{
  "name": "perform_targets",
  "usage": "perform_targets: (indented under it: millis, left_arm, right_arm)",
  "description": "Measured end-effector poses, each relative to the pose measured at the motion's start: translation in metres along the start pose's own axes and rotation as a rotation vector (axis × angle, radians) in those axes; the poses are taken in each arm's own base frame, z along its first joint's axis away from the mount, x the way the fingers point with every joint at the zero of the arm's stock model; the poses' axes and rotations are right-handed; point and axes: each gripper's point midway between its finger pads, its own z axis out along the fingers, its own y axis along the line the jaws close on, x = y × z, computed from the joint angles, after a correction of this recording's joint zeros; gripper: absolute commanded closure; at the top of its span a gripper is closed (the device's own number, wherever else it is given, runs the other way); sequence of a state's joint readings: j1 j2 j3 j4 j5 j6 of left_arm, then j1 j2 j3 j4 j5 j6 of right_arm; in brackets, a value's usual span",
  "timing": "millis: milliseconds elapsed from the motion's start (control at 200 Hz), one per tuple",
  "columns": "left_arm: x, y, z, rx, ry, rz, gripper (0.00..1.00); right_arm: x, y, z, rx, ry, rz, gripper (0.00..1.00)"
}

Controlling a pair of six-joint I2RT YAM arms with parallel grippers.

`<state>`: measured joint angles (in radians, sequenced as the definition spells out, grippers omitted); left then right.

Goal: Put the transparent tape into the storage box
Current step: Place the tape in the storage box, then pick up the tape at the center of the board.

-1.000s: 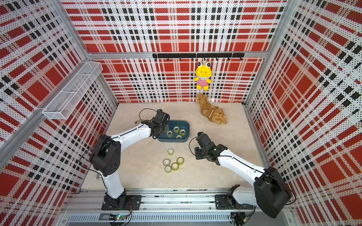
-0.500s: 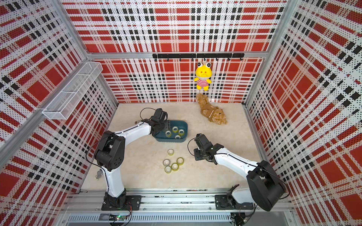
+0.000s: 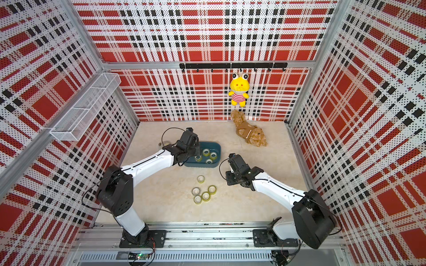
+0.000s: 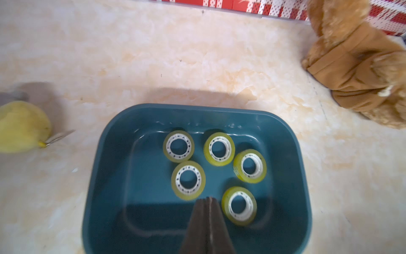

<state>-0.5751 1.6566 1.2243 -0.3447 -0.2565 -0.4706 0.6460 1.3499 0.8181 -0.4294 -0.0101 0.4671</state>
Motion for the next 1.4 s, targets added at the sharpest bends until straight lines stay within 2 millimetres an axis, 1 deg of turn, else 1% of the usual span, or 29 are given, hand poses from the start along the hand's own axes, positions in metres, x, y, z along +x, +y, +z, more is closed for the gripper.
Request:
perform_targets:
  millis: [5,25,40,80,125,175,271,321,386,481,601,667,757,877,987,1098,1218,1398]
  left_arm:
    - [0.0,0.0,-0.001,0.0,-0.002,-0.002,0.61]
    - [0.0,0.002,-0.008,-0.001,-0.014,-0.003,0.48]
    - [-0.001,0.003,-0.013,-0.001,-0.022,-0.008,0.41]
    - [-0.001,0.009,-0.027,-0.006,-0.046,-0.019,0.23]
    - [-0.002,0.018,-0.041,-0.014,-0.072,-0.034,0.1]
    - [-0.002,0.028,-0.057,-0.02,-0.103,-0.052,0.0]
    - [-0.002,0.046,-0.082,-0.03,-0.156,-0.09,0.01]
    - [0.0,0.056,-0.094,-0.03,-0.18,-0.107,0.01]
    - [0.004,0.068,-0.103,-0.035,-0.198,-0.125,0.01]
    - [0.018,0.085,-0.106,-0.057,-0.197,-0.142,0.01]
    - [0.049,0.109,-0.102,-0.103,-0.175,-0.168,0.01]
    - [0.062,0.119,-0.104,-0.106,-0.181,-0.195,0.01]
    - [0.07,0.131,-0.11,-0.099,-0.217,-0.25,0.01]
    - [0.073,0.149,-0.116,-0.111,-0.269,-0.324,0.01]
    - [0.077,0.158,-0.117,-0.113,-0.293,-0.369,0.01]
    - [0.083,0.16,-0.118,-0.096,-0.305,-0.398,0.01]
    - [0.085,0.16,-0.118,-0.086,-0.311,-0.416,0.01]
    - [0.082,0.158,-0.118,-0.072,-0.324,-0.434,0.01]
  right_arm:
    - [0.0,0.001,0.0,-0.004,0.0,0.001,0.53]
    - [-0.002,0.002,0.0,-0.012,-0.004,0.002,0.52]
    - [-0.003,0.005,-0.001,-0.022,-0.007,0.002,0.52]
    - [-0.006,0.009,-0.002,-0.039,-0.015,0.003,0.51]
    - [-0.01,0.014,-0.003,-0.06,-0.024,0.005,0.49]
    - [-0.016,0.023,-0.004,-0.088,-0.034,0.001,0.48]
    - [-0.026,0.041,-0.001,-0.127,-0.041,-0.014,0.48]
    - [-0.03,0.053,0.005,-0.14,-0.032,-0.03,0.48]
    - [-0.034,0.068,0.015,-0.153,-0.017,-0.049,0.48]
    - [-0.038,0.085,0.034,-0.158,0.012,-0.073,0.48]
    - [-0.039,0.101,0.06,-0.139,0.051,-0.1,0.48]
    - [-0.039,0.109,0.071,-0.128,0.07,-0.112,0.48]
    - [-0.037,0.117,0.082,-0.11,0.093,-0.125,0.48]
    - [-0.036,0.118,0.091,-0.072,0.113,-0.129,0.47]
    - [-0.033,0.115,0.094,-0.017,0.132,-0.143,0.48]
    - [-0.032,0.113,0.095,0.03,0.145,-0.16,0.48]
    - [-0.025,0.109,0.097,0.072,0.167,-0.173,0.48]
    - [-0.012,0.105,0.102,0.102,0.207,-0.189,0.48]
